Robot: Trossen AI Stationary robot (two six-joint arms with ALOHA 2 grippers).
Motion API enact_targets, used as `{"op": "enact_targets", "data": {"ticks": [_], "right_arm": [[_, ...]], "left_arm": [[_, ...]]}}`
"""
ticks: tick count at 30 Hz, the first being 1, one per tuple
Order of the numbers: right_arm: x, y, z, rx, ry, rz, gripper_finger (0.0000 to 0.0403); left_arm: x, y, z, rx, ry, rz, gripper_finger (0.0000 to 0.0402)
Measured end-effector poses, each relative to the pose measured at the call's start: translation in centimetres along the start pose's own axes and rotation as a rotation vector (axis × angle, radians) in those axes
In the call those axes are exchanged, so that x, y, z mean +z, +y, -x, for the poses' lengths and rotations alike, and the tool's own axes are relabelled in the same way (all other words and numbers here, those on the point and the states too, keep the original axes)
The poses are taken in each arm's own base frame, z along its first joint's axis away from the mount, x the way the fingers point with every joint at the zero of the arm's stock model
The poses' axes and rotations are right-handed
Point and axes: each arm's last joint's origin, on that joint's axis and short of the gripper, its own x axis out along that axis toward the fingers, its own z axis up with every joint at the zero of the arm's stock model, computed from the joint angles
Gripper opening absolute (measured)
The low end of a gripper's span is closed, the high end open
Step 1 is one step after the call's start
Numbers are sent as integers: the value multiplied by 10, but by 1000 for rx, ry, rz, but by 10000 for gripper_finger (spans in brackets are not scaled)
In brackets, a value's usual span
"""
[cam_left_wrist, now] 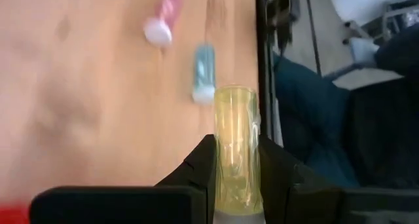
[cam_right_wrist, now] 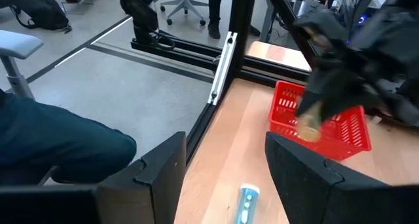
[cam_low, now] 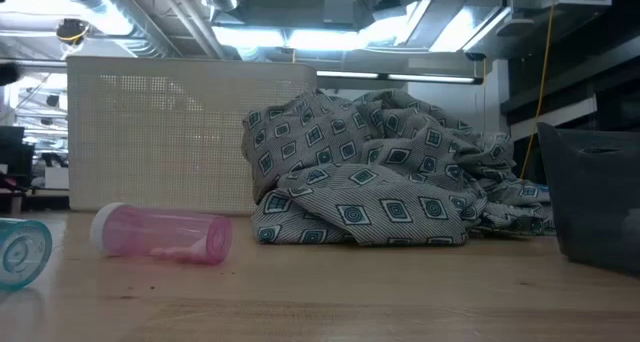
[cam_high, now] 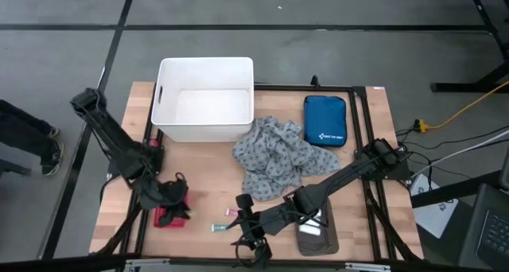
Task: Pick & Place Medicine items
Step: Put the yellow pill bottle into the red bin
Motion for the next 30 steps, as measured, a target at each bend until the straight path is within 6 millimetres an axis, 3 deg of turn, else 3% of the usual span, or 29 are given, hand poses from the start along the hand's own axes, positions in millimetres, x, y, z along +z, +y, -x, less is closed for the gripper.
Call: {"op": "enact_targets", "data": {"ticks": [9, 15, 22, 30], "right_arm": [[1, -20, -2, -38, -3, -18, 210], [3, -25, -3, -49, -26, -27, 210], [5, -25, -3, -47, -45, -29, 210], [5, -25, -3, -47, -45, -31, 210]], "left_arm": [[-31, -11, 6, -22, 118, 111, 64], [-51, -4, 13, 91, 216, 153, 64], [-57, 1, 17, 160, 210, 124, 66], [-57, 2, 17, 164, 210, 127, 134]]}}
